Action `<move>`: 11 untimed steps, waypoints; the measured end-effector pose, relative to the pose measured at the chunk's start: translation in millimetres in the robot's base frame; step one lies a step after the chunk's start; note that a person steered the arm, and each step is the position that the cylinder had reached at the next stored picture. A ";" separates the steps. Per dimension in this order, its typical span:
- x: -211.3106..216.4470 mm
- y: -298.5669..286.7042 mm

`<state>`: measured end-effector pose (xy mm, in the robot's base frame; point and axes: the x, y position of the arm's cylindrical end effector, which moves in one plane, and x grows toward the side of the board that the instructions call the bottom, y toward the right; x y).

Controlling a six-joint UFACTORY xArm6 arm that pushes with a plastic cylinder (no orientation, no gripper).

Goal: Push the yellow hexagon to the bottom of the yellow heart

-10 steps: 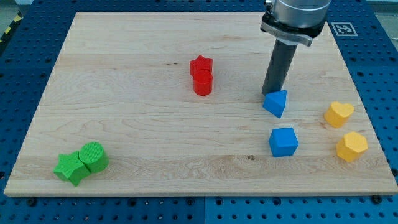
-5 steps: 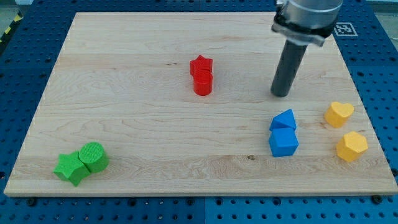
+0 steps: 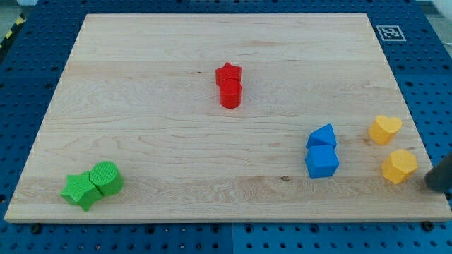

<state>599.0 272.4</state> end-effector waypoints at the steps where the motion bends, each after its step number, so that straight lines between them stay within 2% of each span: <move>1: 18.3 -57.7; 3: 14.9 -58.7; 5: 2.8 -34.6; 11: -44.7 -33.4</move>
